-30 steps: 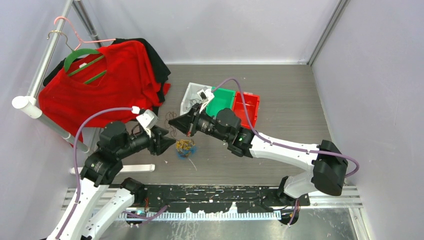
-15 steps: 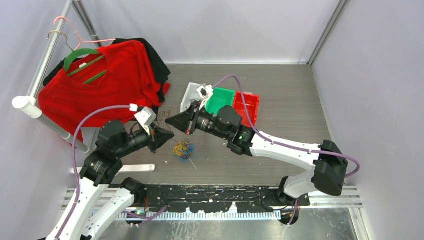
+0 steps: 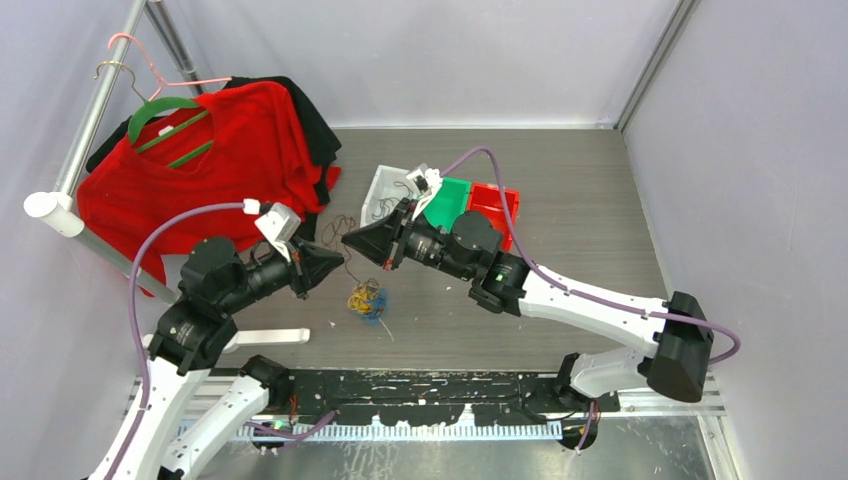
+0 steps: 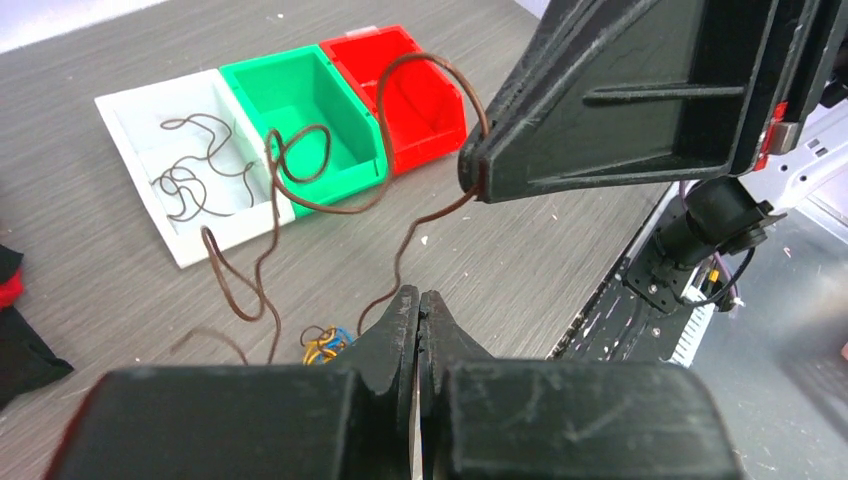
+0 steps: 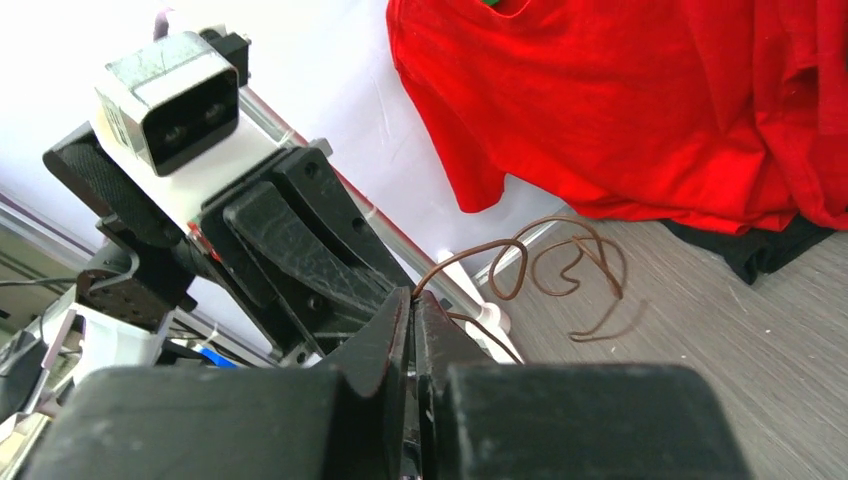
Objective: Untangle the cables
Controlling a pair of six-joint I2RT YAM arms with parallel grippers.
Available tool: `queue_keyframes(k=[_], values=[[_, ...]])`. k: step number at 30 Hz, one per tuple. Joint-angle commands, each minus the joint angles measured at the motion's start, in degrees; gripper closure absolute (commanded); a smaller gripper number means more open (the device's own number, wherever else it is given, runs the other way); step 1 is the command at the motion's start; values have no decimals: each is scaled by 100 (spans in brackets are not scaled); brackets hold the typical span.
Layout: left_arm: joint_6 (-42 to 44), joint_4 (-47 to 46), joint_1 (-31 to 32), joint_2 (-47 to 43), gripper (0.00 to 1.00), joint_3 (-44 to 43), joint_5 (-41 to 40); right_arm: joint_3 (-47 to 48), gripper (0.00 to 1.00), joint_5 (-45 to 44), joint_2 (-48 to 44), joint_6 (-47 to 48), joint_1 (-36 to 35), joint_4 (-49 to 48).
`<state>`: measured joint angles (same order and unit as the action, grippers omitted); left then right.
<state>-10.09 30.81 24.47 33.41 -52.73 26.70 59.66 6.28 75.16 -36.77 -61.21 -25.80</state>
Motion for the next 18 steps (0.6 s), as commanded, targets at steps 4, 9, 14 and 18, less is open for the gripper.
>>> queue_keyframes(k=[4,9,14,18], values=[[139,-58,-12,103,100,-446,-173,-154,81,-86,-499,551,12,118],[163,-3,-12,228,100,-556,-132,-310,80,-128,-672,667,28,230],[729,273,-12,355,100,-266,131,-153,63,-566,-667,946,29,1223],[1345,756,-15,592,98,-177,-217,-225,48,-1202,-329,1262,39,2353]])
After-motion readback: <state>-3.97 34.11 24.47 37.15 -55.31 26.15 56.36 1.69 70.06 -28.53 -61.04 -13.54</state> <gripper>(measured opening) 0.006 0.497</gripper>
